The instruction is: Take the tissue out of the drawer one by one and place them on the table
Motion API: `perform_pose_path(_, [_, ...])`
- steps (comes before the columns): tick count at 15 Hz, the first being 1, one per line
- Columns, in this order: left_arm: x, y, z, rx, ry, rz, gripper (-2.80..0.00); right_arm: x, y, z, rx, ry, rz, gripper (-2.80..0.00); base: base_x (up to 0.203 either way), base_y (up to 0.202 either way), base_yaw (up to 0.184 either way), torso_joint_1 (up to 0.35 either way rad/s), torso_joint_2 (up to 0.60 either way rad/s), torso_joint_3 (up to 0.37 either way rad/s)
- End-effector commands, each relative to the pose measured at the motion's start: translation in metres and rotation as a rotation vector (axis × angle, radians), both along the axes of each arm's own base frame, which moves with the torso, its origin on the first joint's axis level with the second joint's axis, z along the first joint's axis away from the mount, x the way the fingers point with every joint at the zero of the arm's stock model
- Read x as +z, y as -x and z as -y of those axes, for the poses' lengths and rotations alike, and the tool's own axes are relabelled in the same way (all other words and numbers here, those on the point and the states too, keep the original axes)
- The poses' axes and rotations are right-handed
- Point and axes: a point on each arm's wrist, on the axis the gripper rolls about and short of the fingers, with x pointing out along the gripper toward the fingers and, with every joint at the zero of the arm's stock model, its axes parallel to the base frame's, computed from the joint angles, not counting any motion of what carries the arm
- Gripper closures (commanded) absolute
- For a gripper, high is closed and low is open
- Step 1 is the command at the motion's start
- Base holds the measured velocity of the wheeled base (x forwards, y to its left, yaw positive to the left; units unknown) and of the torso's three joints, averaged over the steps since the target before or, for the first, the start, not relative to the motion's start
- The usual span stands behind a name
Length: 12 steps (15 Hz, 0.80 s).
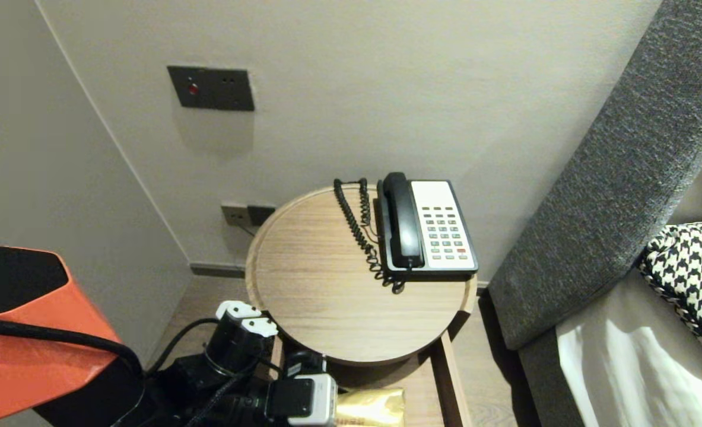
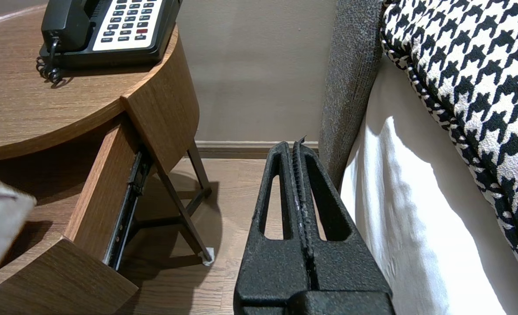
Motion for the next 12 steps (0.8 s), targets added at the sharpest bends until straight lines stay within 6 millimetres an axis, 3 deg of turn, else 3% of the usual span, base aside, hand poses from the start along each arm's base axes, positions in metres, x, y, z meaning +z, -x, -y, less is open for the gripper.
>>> perform_pose_path(1, [0.013, 0.002, -0.002, -0.003, 0.037, 0.035, 0.00, -0.011, -0.003, 0.000, 0.000, -0.001, -0.039, 0.00, 0.000, 0.000, 0.000, 0.000, 0.00, 0.000])
perform_pose_path(12, [0.066, 0.018, -0.016, 0.038, 0.155, 0.069, 0.00, -0.011, -0.003, 0.000, 0.000, -0.001, -0.039, 0.00, 0.000, 0.000, 0.000, 0.000, 0.00, 0.000])
